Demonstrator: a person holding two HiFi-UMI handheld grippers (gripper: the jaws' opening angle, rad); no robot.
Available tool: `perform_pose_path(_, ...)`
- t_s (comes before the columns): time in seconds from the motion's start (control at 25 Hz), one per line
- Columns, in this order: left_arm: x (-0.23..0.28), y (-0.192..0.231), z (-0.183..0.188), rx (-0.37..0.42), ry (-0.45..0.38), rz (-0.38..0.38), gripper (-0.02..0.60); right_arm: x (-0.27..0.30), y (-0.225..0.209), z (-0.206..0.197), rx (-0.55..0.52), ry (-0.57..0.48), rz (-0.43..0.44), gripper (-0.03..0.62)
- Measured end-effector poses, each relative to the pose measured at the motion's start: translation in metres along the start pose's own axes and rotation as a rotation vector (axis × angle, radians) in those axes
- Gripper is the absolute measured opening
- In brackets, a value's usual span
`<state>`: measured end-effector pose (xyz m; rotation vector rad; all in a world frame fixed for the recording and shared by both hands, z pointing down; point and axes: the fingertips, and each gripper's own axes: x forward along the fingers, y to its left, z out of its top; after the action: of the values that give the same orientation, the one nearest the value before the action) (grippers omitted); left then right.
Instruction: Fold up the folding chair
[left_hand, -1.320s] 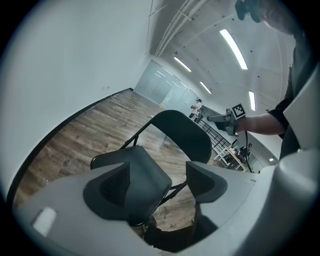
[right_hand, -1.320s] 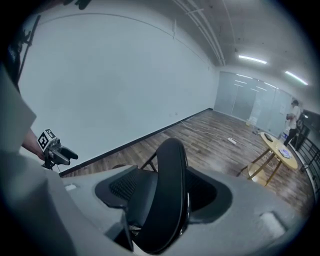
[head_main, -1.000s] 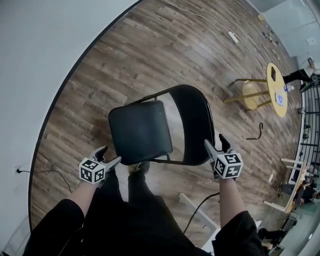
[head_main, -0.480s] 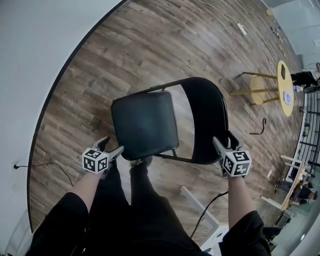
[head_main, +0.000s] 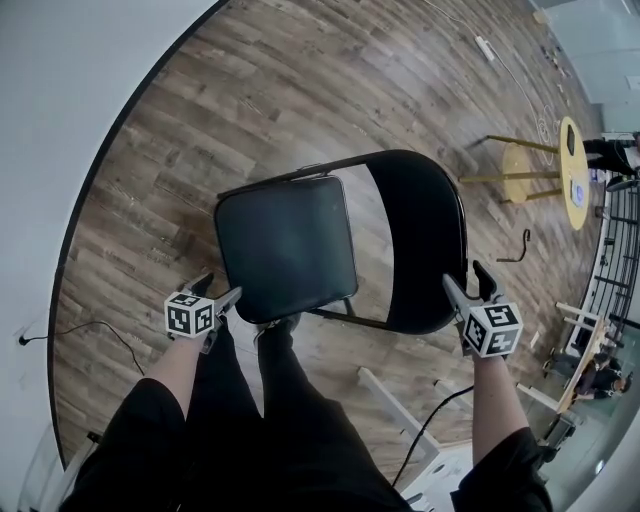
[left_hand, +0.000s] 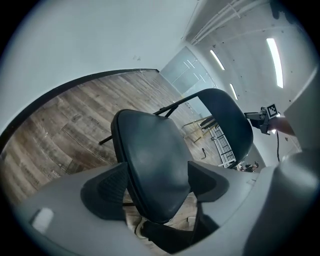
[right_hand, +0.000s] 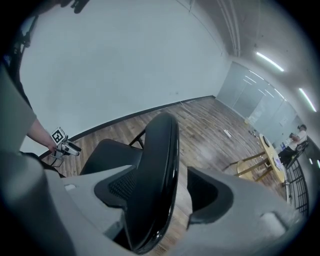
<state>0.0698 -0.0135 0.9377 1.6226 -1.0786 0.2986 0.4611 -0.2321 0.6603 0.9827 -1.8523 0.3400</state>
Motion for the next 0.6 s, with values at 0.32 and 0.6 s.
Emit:
perform_pose_path(0.32,0.033,0.028,-0.017,-0.052,0.022,0.007,0.376,0.011,-0.007,-0.002,-0.017,0.033,-0.010,0.305)
perform_pose_path(0.6,0.053,0.043,-0.026,-0.066,0.022,-0.040,0.382,0.027,-0.003,-0.003,-0.005,0.052,0.000,0.305)
